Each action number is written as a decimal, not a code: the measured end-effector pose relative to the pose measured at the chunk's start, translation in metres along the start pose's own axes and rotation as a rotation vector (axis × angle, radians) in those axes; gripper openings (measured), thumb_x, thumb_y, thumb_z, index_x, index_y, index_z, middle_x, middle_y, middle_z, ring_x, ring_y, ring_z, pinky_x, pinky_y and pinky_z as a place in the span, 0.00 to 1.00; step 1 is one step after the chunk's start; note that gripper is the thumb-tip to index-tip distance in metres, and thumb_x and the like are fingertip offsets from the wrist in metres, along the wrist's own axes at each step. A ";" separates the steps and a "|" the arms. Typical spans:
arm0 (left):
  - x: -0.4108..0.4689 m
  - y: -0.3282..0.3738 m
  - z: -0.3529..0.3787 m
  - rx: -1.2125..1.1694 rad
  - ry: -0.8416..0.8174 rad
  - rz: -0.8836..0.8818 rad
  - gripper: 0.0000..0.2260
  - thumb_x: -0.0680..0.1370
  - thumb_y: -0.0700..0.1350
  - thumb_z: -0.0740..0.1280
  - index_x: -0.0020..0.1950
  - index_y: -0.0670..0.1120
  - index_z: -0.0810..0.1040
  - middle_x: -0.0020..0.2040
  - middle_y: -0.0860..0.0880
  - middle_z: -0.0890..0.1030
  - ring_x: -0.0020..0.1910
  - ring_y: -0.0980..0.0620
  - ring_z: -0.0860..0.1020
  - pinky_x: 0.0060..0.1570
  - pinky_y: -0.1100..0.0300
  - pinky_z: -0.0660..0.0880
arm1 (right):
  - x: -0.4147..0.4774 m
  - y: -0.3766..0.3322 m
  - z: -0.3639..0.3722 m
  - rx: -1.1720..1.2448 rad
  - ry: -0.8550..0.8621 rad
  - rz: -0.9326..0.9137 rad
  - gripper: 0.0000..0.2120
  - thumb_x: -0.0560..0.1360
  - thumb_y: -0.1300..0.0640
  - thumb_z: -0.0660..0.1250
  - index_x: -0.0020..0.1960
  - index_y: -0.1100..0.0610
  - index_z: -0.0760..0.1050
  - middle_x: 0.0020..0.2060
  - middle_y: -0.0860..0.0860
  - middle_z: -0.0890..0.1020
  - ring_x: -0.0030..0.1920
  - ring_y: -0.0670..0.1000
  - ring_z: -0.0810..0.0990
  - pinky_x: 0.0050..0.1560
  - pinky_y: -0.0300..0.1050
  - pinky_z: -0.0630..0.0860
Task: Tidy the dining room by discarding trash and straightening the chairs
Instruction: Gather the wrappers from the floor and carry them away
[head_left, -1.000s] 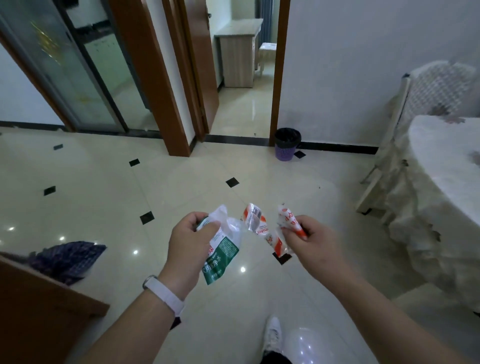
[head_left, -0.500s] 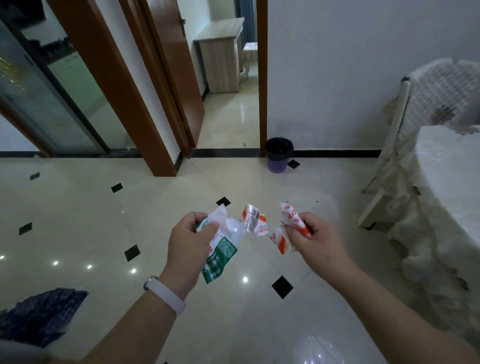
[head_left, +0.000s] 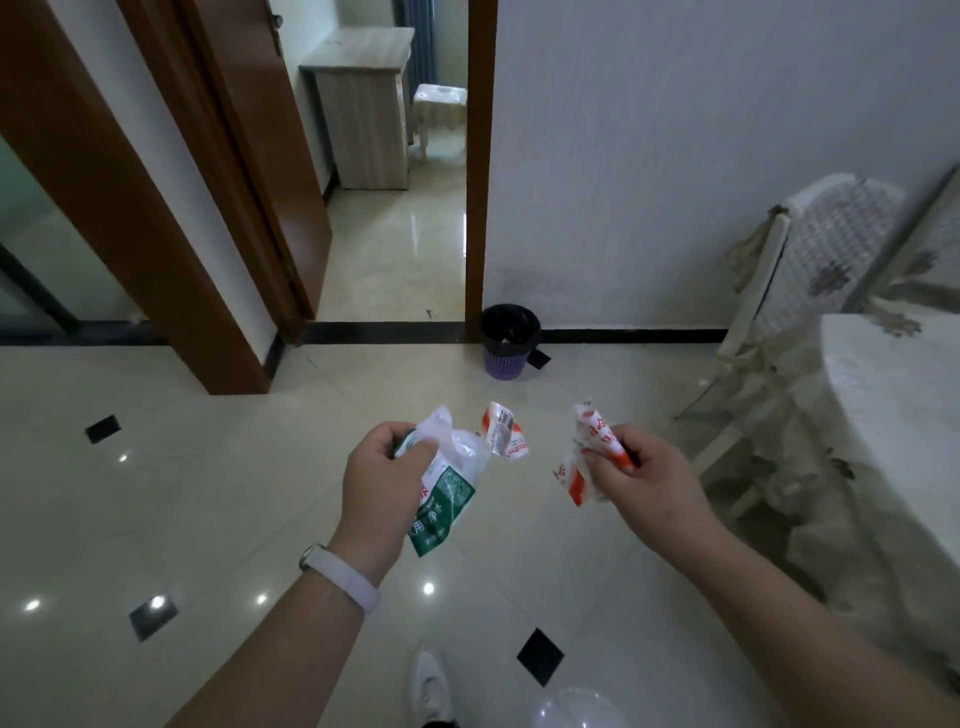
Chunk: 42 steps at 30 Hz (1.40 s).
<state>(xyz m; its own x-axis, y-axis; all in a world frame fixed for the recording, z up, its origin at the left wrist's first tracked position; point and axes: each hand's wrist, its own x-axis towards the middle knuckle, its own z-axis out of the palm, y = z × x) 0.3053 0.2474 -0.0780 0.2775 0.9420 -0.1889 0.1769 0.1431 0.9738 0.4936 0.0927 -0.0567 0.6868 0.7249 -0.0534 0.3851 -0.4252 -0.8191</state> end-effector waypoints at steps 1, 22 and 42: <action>0.019 0.006 0.000 0.001 -0.009 -0.004 0.03 0.75 0.39 0.69 0.42 0.46 0.79 0.37 0.45 0.82 0.34 0.48 0.79 0.32 0.56 0.75 | 0.015 -0.009 0.004 -0.017 0.011 0.000 0.06 0.74 0.56 0.69 0.39 0.53 0.78 0.33 0.53 0.80 0.33 0.51 0.77 0.35 0.43 0.72; 0.351 0.072 0.133 0.130 -0.157 -0.061 0.03 0.77 0.40 0.69 0.46 0.48 0.79 0.44 0.45 0.83 0.42 0.44 0.83 0.36 0.54 0.80 | 0.353 0.002 0.038 0.042 0.068 0.117 0.06 0.76 0.54 0.68 0.41 0.53 0.77 0.34 0.53 0.79 0.33 0.50 0.76 0.36 0.51 0.75; 0.645 0.134 0.293 0.201 -0.196 -0.103 0.02 0.76 0.40 0.69 0.45 0.46 0.80 0.42 0.45 0.82 0.39 0.46 0.81 0.35 0.55 0.75 | 0.681 0.002 0.035 0.109 0.011 0.245 0.07 0.76 0.55 0.66 0.39 0.52 0.77 0.30 0.48 0.77 0.27 0.41 0.71 0.28 0.30 0.66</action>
<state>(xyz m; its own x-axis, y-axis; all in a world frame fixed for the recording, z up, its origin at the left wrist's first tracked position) 0.7842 0.7849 -0.1066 0.4220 0.8463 -0.3250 0.3919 0.1530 0.9072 0.9407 0.6048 -0.1143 0.7580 0.6017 -0.2519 0.1383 -0.5256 -0.8394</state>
